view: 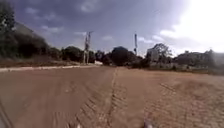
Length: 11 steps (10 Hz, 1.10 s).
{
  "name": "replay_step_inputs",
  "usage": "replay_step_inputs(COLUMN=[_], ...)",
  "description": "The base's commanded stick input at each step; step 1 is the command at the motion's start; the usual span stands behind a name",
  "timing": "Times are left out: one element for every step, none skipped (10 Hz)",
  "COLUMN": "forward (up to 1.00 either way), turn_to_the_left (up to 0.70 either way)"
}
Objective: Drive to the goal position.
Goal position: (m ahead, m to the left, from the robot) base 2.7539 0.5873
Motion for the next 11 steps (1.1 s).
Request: replay_step_inputs(forward=[0.70,0.70,0.70,0.70,0.70,0.70,0.70,0.70,0.70,0.70,0.70], turn_to_the_left=[0.00,0.00,0.00,0.00,0.00,0.00,0.00,0.00,0.00,0.00,0.00])
